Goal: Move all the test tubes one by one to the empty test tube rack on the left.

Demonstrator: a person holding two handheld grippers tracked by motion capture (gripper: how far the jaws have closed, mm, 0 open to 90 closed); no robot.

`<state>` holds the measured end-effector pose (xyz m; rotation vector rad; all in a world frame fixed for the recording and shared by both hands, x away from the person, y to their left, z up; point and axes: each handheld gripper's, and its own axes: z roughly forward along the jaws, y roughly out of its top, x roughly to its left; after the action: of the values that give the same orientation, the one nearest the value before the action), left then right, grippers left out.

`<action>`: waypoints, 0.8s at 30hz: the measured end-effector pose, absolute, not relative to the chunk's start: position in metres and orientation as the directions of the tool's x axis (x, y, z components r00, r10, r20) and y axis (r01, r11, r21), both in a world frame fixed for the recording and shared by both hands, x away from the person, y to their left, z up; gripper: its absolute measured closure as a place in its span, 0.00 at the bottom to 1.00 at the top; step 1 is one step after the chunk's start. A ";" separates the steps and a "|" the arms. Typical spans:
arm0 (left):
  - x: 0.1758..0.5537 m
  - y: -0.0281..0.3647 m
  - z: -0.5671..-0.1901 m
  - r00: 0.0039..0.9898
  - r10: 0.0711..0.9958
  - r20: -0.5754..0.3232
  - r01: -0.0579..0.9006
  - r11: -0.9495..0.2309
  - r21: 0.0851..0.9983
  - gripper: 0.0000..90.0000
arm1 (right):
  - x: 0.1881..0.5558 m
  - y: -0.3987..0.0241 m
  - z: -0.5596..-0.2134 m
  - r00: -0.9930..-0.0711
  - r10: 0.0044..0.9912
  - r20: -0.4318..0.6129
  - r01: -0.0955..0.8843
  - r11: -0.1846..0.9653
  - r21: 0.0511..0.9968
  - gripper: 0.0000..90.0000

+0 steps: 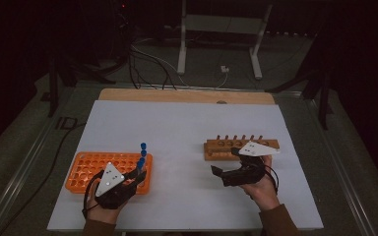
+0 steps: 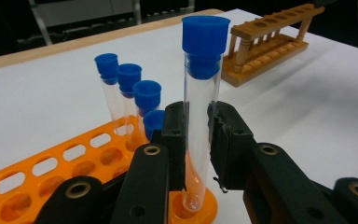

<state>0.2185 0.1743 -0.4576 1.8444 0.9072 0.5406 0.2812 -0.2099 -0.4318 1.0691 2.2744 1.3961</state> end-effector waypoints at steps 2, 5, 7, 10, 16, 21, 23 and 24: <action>0.218 0.174 -0.459 0.623 0.782 -0.022 0.351 -0.255 0.901 0.85 | 0.281 -0.211 -0.432 -0.692 0.707 0.146 0.450 0.264 0.853 0.00; 0.218 0.172 -0.462 0.623 0.782 -0.009 0.349 -0.268 0.898 0.85 | 0.280 -0.212 -0.432 -0.691 0.708 0.147 0.450 0.261 0.854 0.00; 0.217 0.172 -0.463 0.621 0.783 -0.005 0.351 -0.274 0.895 0.85 | 0.280 -0.213 -0.432 -0.690 0.708 0.149 0.450 0.259 0.855 0.00; 0.217 0.173 -0.465 0.618 0.786 -0.001 0.353 -0.276 0.894 0.85 | 0.280 -0.213 -0.432 -0.691 0.708 0.150 0.450 0.258 0.855 0.00; 0.218 0.173 -0.471 0.608 0.794 0.006 0.388 -0.303 0.871 0.86 | 0.280 -0.212 -0.433 -0.694 0.703 0.151 0.450 0.260 0.854 0.00; 0.218 0.170 -0.477 0.604 0.797 0.010 0.422 -0.331 0.844 0.86 | 0.279 -0.212 -0.434 -0.694 0.704 0.151 0.452 0.263 0.852 0.00; 0.219 0.169 -0.479 0.605 0.796 0.014 0.438 -0.347 0.830 0.86 | 0.279 -0.212 -0.435 -0.695 0.703 0.152 0.454 0.264 0.851 0.00; 0.219 0.168 -0.479 0.605 0.796 0.015 0.442 -0.351 0.826 0.86 | 0.279 -0.212 -0.435 -0.695 0.703 0.153 0.455 0.265 0.851 0.00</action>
<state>0.2192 0.1683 -0.4792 1.9935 0.9793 0.5360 0.2794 -0.2118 -0.4348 1.0719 2.2814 1.3997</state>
